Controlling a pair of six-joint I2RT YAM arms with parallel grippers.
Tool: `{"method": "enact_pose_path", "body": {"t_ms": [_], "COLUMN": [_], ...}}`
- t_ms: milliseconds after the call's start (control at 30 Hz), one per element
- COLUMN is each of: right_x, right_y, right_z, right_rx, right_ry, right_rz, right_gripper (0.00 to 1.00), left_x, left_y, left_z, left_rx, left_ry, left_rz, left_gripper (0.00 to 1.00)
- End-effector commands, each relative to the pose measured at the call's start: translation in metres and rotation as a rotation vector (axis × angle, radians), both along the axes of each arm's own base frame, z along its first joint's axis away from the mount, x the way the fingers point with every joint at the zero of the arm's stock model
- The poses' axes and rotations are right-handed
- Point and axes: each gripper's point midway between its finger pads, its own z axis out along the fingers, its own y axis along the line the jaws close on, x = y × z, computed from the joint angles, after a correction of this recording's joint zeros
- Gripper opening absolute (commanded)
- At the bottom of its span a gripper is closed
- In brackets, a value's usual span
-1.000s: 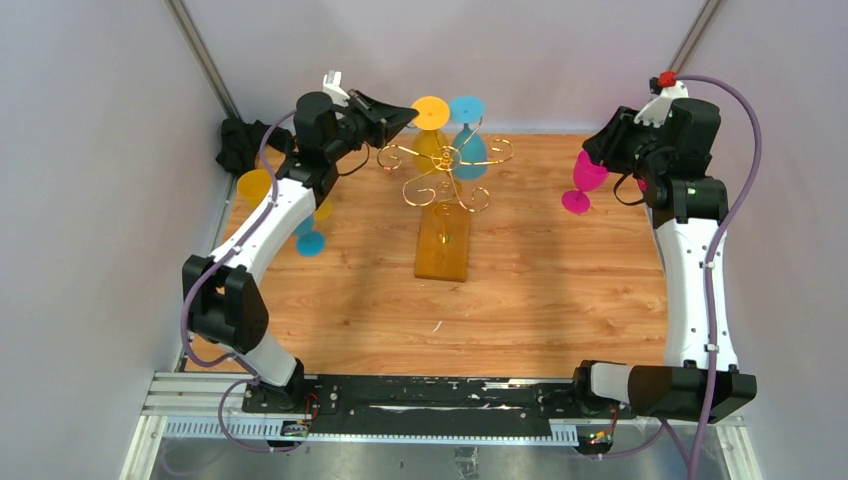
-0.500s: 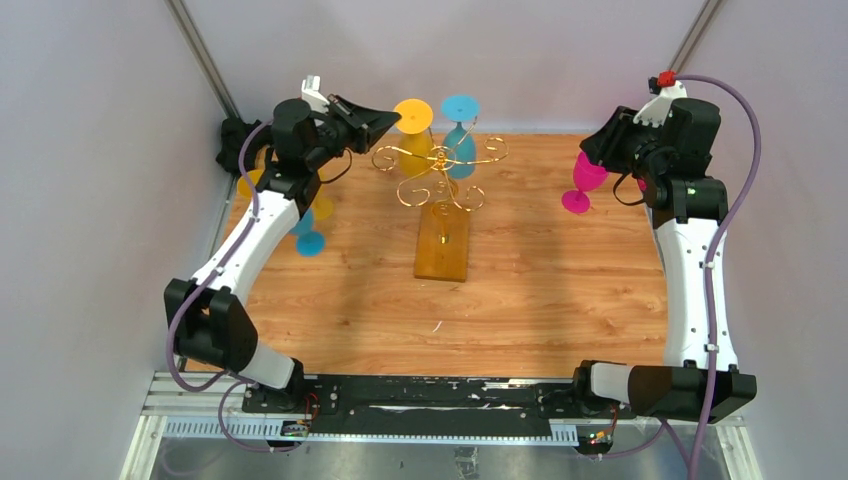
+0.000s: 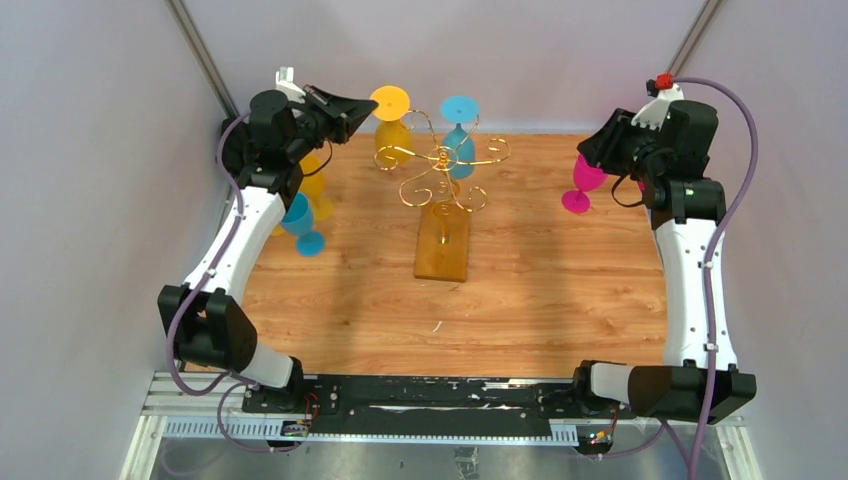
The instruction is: Take the wine glass off the wine glass rack
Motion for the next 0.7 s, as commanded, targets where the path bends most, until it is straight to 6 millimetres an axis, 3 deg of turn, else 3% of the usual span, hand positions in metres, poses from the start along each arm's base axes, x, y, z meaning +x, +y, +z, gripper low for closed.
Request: {"method": "enact_pose_path", "body": {"t_ms": [0, 33, 133, 300, 367, 500, 667], "right_x": [-0.004, -0.005, -0.004, -0.003, -0.002, -0.003, -0.011], "right_y": [0.002, 0.002, 0.0, 0.003, 0.006, 0.013, 0.048], "right_z": [0.003, 0.002, 0.0, -0.004, -0.005, -0.002, 0.021], "right_rx": [0.008, 0.007, 0.004, 0.02, 0.031, 0.062, 0.18], "right_ry": [-0.017, -0.016, -0.013, -0.012, -0.017, -0.032, -0.105], "right_rz": [0.008, 0.005, -0.001, 0.012, 0.023, 0.056, 0.251], "right_gripper": [0.4, 0.4, 0.4, 0.4, 0.4, 0.4, 0.41], "left_x": [0.014, 0.015, 0.004, -0.049, -0.073, -0.123, -0.176], "left_y": [0.004, 0.003, -0.002, 0.008, 0.015, 0.007, -0.017], "left_z": [0.031, 0.038, 0.084, 0.175, 0.202, 0.239, 0.253], "left_rx": [0.012, 0.006, -0.027, -0.03, -0.012, -0.075, -0.31], "left_ry": [-0.091, -0.113, -0.26, -0.559, -0.652, -0.788, -0.906], "left_rz": [0.003, -0.003, -0.036, -0.008, 0.02, -0.075, -0.36], "left_gripper": [0.0, 0.0, 0.0, 0.0, 0.0, 0.0, 0.0]}}
